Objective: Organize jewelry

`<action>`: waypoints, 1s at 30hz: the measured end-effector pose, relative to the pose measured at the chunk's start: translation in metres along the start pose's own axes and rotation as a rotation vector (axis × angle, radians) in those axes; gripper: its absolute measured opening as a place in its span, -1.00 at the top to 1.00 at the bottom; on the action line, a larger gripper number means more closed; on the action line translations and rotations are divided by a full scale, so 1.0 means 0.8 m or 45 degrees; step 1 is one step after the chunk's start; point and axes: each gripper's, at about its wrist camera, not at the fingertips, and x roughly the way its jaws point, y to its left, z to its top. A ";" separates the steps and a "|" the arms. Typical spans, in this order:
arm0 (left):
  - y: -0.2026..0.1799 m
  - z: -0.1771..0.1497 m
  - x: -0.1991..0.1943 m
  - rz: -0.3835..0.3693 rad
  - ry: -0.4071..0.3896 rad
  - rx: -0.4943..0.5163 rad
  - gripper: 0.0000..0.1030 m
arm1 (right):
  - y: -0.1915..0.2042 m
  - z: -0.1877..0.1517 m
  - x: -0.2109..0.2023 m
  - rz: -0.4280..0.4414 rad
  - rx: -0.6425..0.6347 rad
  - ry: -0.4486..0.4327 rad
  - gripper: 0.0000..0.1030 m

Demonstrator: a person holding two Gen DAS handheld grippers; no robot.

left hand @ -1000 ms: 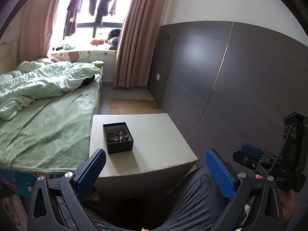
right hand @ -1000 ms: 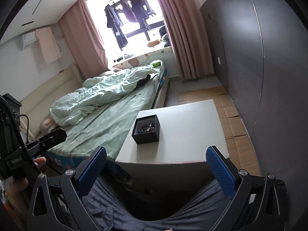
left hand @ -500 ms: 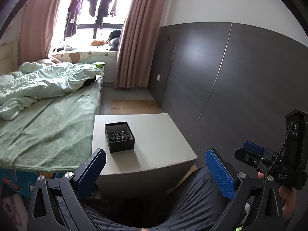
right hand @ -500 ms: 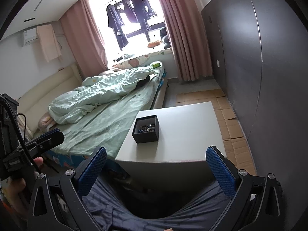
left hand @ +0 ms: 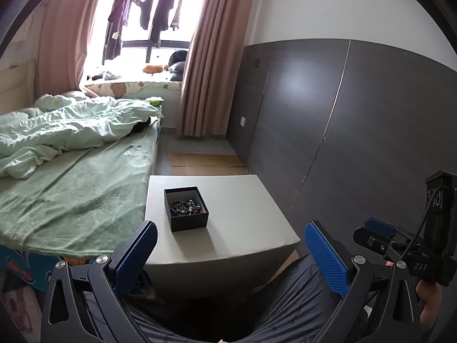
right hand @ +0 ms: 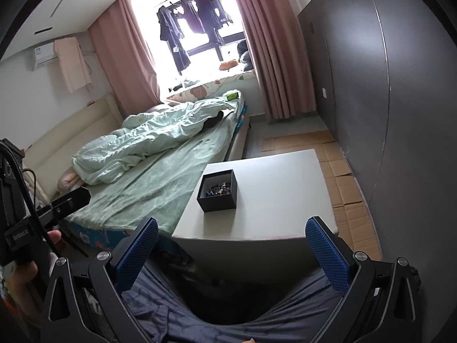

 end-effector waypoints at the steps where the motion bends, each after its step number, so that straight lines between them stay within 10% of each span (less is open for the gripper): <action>1: 0.000 -0.001 0.001 -0.002 0.003 0.001 -1.00 | 0.001 -0.001 0.000 0.002 -0.001 0.000 -1.00; 30: -0.015 -0.002 -0.001 0.026 0.018 0.046 -1.00 | -0.005 0.001 -0.003 0.004 -0.005 -0.009 -1.00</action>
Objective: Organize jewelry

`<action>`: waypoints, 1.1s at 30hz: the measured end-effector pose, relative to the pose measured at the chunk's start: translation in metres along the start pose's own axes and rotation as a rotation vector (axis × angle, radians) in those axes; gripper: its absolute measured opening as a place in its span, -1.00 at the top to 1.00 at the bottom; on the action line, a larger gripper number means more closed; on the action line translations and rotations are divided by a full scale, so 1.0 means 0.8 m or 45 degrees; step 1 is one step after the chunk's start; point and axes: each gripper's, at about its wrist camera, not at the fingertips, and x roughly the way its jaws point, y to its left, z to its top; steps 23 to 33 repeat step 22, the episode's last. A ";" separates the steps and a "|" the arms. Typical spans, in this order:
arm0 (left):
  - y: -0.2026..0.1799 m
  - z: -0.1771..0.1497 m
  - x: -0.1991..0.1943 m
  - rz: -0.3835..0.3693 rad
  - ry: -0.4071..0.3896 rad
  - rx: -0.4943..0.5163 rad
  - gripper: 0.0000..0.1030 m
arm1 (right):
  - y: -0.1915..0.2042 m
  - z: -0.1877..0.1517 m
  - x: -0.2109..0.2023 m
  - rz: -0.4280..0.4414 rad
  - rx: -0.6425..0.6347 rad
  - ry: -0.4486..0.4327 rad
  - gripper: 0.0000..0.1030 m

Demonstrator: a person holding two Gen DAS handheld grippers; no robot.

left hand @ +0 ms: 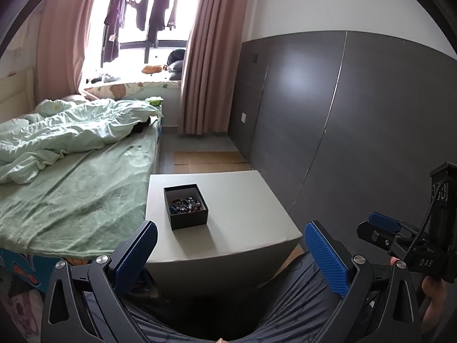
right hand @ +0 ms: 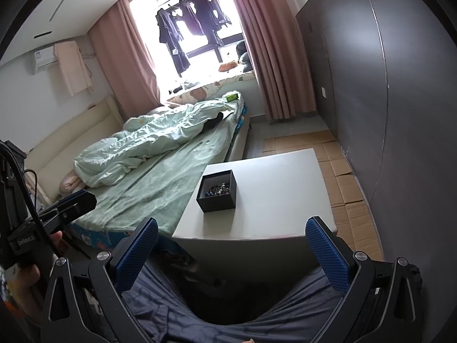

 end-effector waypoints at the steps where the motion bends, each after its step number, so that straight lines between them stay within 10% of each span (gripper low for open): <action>1: -0.001 0.000 0.000 0.006 0.000 0.003 -1.00 | -0.001 0.000 -0.001 -0.001 0.001 -0.001 -1.00; 33: -0.009 -0.003 -0.002 -0.010 -0.022 0.040 -1.00 | -0.009 0.001 -0.002 -0.009 0.013 -0.004 -1.00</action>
